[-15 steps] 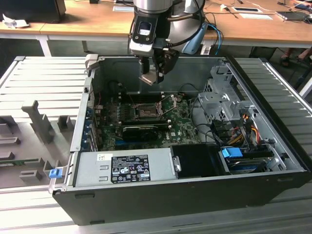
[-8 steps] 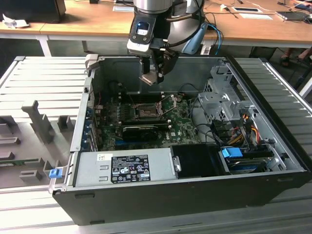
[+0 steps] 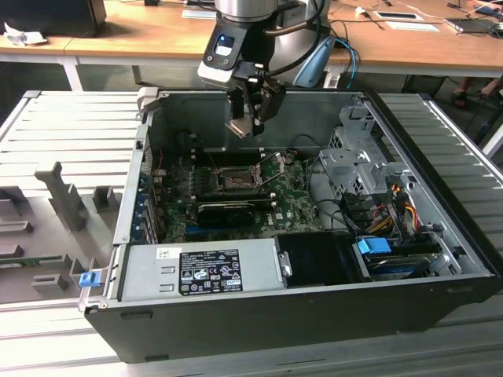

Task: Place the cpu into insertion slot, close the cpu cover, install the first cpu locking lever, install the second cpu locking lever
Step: 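Place the cpu into insertion slot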

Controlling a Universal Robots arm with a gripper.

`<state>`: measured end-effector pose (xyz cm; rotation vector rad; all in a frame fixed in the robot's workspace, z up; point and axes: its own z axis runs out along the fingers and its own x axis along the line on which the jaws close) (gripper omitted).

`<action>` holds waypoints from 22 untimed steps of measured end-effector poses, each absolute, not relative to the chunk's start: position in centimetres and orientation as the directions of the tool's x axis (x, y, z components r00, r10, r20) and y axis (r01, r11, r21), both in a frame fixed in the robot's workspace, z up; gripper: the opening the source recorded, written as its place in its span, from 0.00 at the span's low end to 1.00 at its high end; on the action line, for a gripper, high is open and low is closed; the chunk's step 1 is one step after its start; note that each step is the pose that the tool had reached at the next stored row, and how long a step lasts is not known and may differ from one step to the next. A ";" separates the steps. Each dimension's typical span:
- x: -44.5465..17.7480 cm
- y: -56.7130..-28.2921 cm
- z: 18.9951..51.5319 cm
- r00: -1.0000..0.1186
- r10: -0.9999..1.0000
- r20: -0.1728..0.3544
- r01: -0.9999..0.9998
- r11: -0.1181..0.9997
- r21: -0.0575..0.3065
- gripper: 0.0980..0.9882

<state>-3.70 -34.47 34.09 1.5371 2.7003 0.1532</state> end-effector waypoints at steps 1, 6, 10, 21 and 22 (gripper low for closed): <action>-3.7 -34.5 34.1 -0.506 0.862 0.022 0.859 0.501 0.101 0.49; -3.7 -34.5 34.1 -0.472 0.882 0.022 0.878 0.467 0.101 0.49; -3.7 -34.5 34.0 -0.439 0.898 0.022 0.895 0.435 0.101 0.49; -3.7 -34.5 33.8 -0.365 0.931 0.022 0.927 0.361 0.101 0.49; -3.7 -34.5 33.8 -0.356 0.934 0.022 0.931 0.352 0.101 0.49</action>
